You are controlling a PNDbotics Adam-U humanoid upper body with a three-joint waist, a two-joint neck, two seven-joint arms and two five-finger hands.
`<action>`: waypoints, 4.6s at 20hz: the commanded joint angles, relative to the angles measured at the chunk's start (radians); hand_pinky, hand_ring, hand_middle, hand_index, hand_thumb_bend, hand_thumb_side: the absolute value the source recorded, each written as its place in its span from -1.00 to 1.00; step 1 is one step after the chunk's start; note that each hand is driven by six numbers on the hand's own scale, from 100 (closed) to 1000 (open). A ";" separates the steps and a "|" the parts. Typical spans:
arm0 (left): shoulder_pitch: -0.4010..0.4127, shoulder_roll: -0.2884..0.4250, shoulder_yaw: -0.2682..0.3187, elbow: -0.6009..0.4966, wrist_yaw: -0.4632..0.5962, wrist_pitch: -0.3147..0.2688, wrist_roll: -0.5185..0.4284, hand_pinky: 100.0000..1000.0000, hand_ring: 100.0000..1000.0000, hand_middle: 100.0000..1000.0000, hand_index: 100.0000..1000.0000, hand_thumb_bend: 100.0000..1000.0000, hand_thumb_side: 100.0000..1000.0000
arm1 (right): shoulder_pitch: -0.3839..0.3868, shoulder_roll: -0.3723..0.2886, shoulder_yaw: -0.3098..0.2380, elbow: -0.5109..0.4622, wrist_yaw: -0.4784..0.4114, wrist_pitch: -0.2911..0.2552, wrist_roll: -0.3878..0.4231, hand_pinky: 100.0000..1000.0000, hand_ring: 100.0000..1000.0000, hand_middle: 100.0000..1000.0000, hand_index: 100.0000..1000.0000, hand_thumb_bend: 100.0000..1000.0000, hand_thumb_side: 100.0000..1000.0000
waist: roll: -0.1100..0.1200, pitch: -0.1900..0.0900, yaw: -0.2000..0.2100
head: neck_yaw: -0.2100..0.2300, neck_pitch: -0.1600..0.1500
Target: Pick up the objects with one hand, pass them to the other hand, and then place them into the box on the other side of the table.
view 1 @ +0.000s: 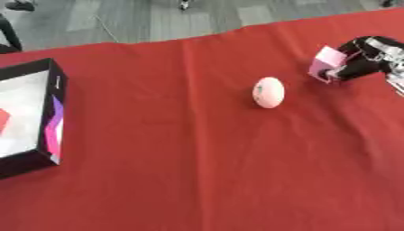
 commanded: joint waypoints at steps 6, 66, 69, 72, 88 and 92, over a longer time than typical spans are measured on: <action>-0.010 0.016 0.001 -0.019 -0.012 -0.003 -0.006 0.58 0.52 0.35 0.47 -1.00 0.30 | 0.005 -0.026 -0.008 -0.016 -0.008 0.002 -0.015 0.49 0.52 0.23 0.42 -0.11 -1.00 | 0.006 0.000 0.004 | 0.005 -0.014; 0.035 0.093 0.061 0.018 0.014 0.019 0.062 0.58 0.51 0.35 0.47 -1.00 0.22 | 0.007 0.059 0.020 -0.508 -0.089 -0.155 -0.205 0.22 0.32 -0.26 -0.03 -1.00 -1.00 | 0.006 -0.172 -0.082 | 0.085 0.109; 0.021 0.108 0.065 0.023 0.020 0.019 0.068 0.58 0.51 0.34 0.47 -1.00 0.20 | -0.005 0.099 0.041 -0.508 -0.054 -0.173 -0.196 0.21 0.30 -0.25 -0.02 -1.00 -1.00 | 0.004 -0.183 -0.087 | 0.092 0.119; 0.005 0.120 0.065 0.023 0.026 0.017 0.069 0.58 0.51 0.34 0.46 -1.00 0.17 | -0.016 0.136 0.063 -0.508 -0.017 -0.189 -0.188 0.21 0.30 -0.25 -0.02 -1.00 -1.00 | 0.003 -0.194 -0.092 | 0.094 0.124; -0.072 0.152 0.027 -0.017 0.036 0.001 0.005 0.57 0.50 0.34 0.46 -1.00 0.06 | -0.068 0.273 0.181 -0.508 0.151 -0.189 -0.152 0.22 0.30 -0.23 -0.01 -1.00 -1.00 | 0.005 -0.221 -0.099 | 0.112 0.117; -0.113 0.171 -0.010 -0.039 0.031 -0.012 -0.050 0.56 0.50 0.34 0.47 -1.00 0.00 | -0.084 0.294 0.206 -0.508 0.186 -0.181 -0.137 0.22 0.31 -0.23 0.00 -1.00 -1.00 | 0.006 -0.226 -0.098 | 0.112 0.122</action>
